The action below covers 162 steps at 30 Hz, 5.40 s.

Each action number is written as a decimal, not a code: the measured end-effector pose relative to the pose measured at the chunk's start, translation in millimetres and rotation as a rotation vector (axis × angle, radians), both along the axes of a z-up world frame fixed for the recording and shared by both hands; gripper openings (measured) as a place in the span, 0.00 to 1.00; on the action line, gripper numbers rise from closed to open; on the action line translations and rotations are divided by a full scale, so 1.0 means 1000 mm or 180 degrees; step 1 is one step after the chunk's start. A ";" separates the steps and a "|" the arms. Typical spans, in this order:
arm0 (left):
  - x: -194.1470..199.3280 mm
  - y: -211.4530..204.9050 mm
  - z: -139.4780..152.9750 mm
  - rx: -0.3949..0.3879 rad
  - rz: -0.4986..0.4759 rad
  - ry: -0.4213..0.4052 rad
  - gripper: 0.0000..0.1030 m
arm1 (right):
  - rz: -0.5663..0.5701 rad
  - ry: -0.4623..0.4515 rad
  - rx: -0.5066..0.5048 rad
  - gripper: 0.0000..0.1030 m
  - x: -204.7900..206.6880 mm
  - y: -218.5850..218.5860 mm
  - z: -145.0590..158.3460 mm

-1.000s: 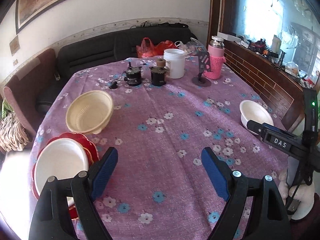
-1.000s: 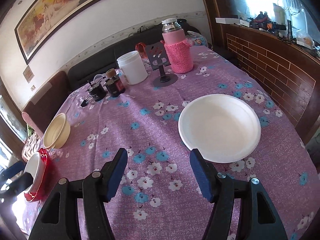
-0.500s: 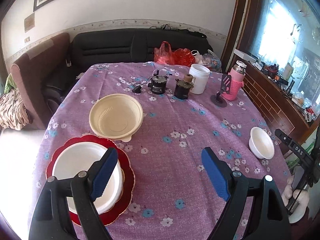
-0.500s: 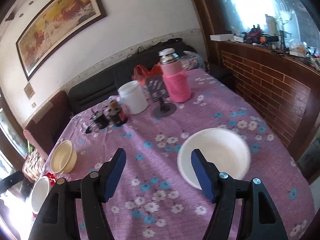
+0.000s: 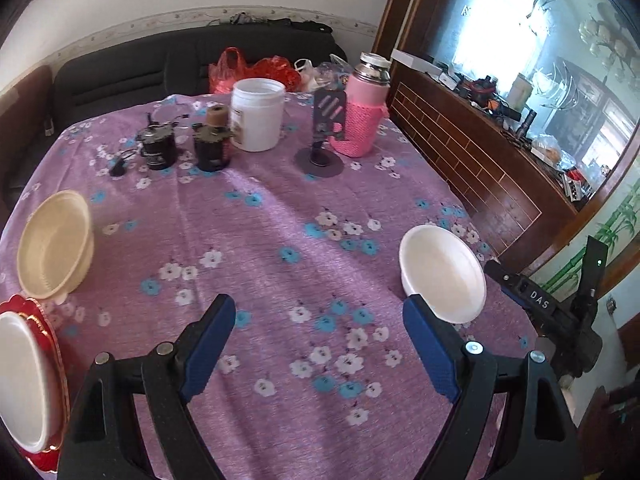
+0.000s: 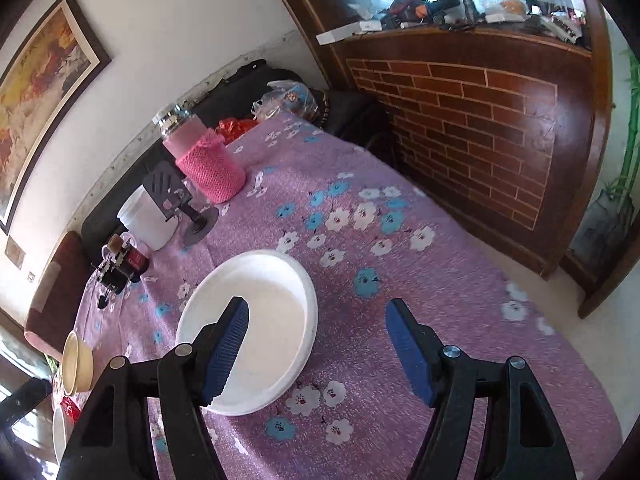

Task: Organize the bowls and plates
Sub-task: 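Move both grippers to the rim of the small white bowl, then close both grippers on the small white bowl rim, then lift the small white bowl and carry it to the plate stack, then lower the small white bowl into the large white bowl and open both grippers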

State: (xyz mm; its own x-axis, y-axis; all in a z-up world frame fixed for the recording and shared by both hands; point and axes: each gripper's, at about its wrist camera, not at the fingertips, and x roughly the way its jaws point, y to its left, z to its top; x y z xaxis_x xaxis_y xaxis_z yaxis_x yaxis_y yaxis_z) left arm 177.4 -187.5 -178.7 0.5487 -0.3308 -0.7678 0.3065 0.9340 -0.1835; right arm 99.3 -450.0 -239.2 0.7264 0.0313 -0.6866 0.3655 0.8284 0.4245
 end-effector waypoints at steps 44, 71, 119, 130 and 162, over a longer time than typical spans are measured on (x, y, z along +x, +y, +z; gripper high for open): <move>0.070 -0.125 -0.104 0.0020 -0.0324 0.0650 0.20 | 0.0343 0.0164 -0.0156 0.22 0.037 0.017 -0.043; -0.005 0.048 -0.027 -0.0606 0.0311 0.0122 0.20 | 0.1361 -0.0384 -0.0485 0.14 0.020 0.161 0.033; -0.097 0.339 -0.036 -0.0262 0.2109 -0.0278 0.21 | 0.3060 -0.0224 -0.0996 0.15 0.035 0.503 0.035; -0.090 0.346 -0.046 -0.0207 0.2130 -0.0196 0.21 | 0.3059 -0.0054 -0.1055 0.15 0.051 0.513 0.013; -0.136 0.381 -0.007 -0.0537 0.2504 -0.0563 0.40 | 0.2986 -0.0184 -0.1254 0.18 0.042 0.528 0.013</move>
